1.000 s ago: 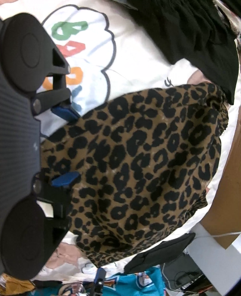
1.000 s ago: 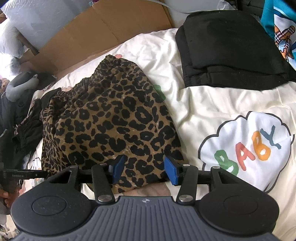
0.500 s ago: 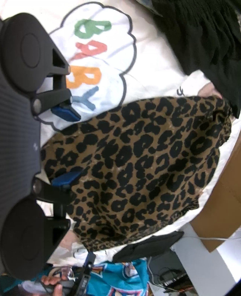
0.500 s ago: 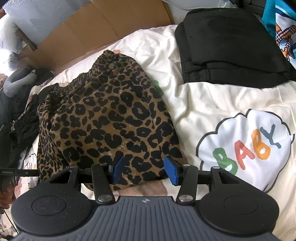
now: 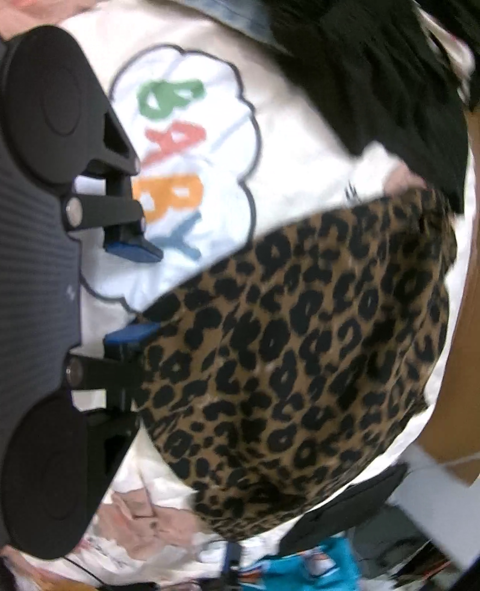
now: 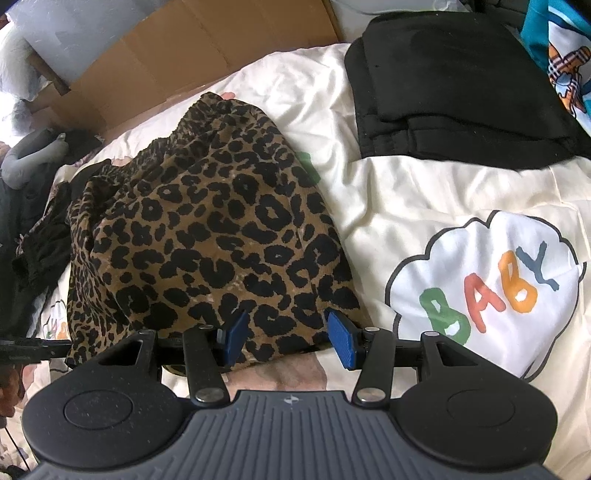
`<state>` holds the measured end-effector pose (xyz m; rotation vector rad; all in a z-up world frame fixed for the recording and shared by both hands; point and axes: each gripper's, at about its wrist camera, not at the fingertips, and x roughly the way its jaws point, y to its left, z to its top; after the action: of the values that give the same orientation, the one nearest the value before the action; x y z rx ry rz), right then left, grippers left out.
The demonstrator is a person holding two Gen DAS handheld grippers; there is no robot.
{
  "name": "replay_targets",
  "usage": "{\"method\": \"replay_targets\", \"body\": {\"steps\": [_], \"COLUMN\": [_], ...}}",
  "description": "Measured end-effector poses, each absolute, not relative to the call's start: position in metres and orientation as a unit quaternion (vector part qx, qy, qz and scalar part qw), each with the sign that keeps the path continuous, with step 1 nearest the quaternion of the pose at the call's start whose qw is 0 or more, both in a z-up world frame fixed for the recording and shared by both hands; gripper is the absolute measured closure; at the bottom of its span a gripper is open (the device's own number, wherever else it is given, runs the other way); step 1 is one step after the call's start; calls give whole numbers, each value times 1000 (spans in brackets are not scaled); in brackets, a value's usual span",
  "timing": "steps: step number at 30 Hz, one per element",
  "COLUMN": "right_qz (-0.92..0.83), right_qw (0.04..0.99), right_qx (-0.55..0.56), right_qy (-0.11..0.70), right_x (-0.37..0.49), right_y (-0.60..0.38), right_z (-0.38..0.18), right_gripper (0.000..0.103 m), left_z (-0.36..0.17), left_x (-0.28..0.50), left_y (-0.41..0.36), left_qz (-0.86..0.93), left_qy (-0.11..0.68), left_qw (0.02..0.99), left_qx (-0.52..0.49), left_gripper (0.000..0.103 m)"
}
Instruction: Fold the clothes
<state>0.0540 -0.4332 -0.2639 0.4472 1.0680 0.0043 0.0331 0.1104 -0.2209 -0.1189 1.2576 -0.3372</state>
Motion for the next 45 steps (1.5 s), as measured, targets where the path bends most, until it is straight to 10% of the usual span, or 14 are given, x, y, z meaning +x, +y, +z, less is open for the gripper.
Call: {"method": "replay_targets", "body": {"steps": [9,15,45], "right_qz": [3,-1,-5], "right_qw": [836,835,847], "right_qx": [207,208,199], "right_qy": [509,509,494], "right_x": [54,54,54], "right_y": [-432,-434,-443], "right_z": [-267,-270,-271], "right_gripper": [48,48,46], "left_z": [-225,-229,-191], "left_x": [38,34,37], "left_y": [88,107,212], "left_qz": [-160,-174,-86], "left_qy": [572,575,563], "left_qw": [802,789,799], "left_qx": [-52,-129,-192], "left_gripper": [44,98,93]}}
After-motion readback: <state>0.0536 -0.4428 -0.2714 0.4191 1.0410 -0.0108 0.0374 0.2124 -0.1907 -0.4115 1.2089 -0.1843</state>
